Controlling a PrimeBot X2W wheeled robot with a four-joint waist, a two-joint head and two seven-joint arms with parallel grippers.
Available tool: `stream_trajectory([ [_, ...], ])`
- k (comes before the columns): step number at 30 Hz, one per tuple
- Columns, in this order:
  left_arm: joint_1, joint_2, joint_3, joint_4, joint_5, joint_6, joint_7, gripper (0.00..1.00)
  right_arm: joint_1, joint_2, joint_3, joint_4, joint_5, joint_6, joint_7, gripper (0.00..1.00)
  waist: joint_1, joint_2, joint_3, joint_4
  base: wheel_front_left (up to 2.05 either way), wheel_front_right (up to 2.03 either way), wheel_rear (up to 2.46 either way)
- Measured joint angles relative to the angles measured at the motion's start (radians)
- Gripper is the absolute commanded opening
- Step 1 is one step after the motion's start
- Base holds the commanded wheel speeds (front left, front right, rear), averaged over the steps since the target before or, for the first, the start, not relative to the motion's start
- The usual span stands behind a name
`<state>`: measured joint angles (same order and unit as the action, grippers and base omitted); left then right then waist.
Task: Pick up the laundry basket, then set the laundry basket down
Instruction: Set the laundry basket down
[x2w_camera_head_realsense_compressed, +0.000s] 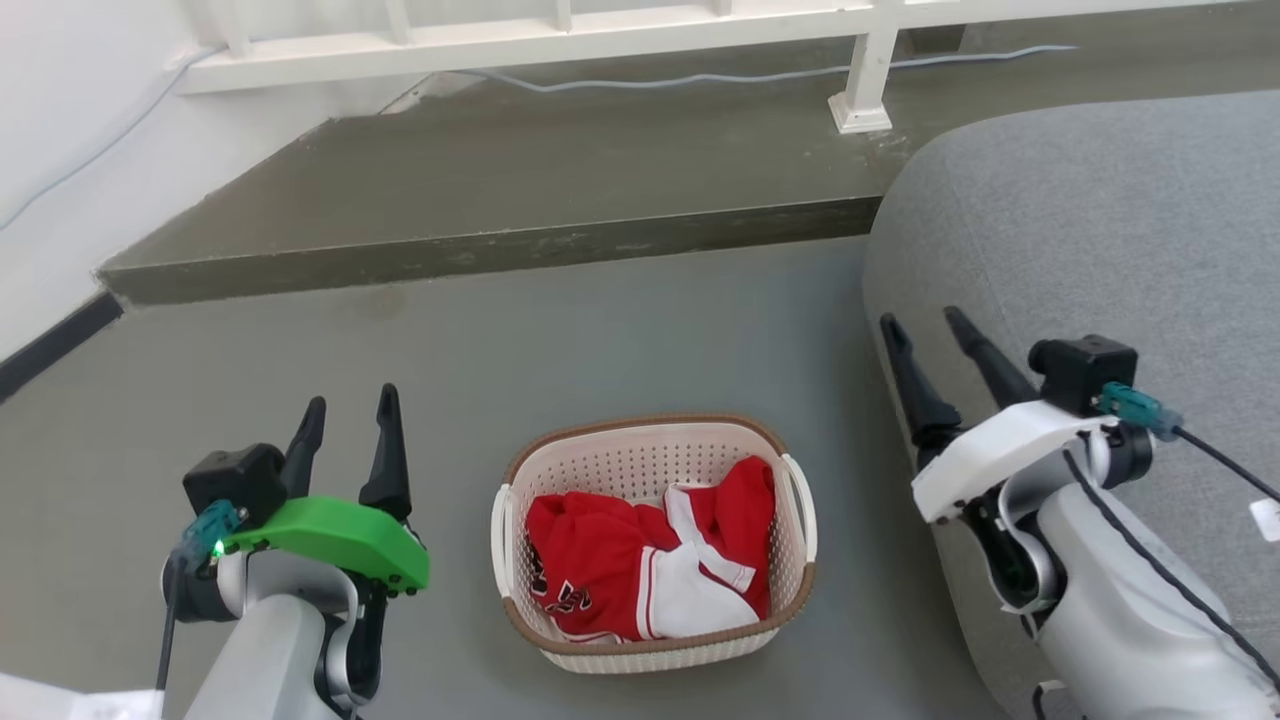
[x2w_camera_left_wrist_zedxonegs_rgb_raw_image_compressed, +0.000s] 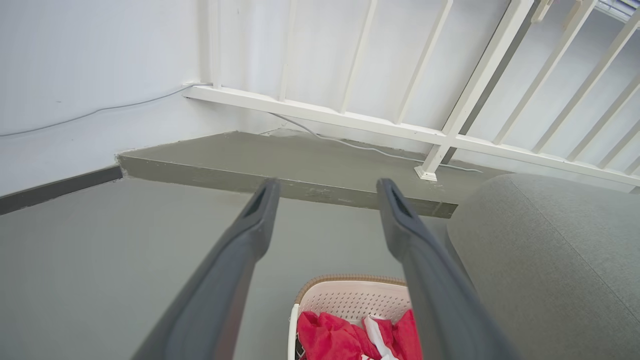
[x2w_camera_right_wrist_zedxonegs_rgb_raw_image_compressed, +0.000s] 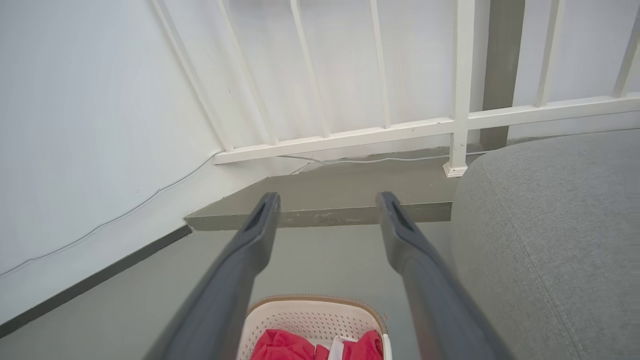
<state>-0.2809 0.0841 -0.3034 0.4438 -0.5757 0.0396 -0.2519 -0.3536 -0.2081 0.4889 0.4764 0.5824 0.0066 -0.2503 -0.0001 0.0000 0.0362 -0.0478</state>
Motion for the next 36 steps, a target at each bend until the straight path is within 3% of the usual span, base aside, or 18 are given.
stream_trajectory([
  [15, 0.111, -0.003, 0.049, -0.136, 0.108, -0.017, 0.0, 1.0, 0.09, -0.012, -0.095, -0.128, -0.094, -0.06, 0.0, 1.0, 0.0, 0.0, -0.015, -0.01, 0.0, 0.0, 0.0],
  [36, 0.189, -0.027, 0.082, -0.206, 0.166, -0.03, 0.0, 1.0, 0.179, 0.013, -0.142, -0.196, -0.152, -0.069, 0.0, 1.0, 0.0, 0.0, -0.011, -0.009, 0.0, 0.0, 0.0],
])
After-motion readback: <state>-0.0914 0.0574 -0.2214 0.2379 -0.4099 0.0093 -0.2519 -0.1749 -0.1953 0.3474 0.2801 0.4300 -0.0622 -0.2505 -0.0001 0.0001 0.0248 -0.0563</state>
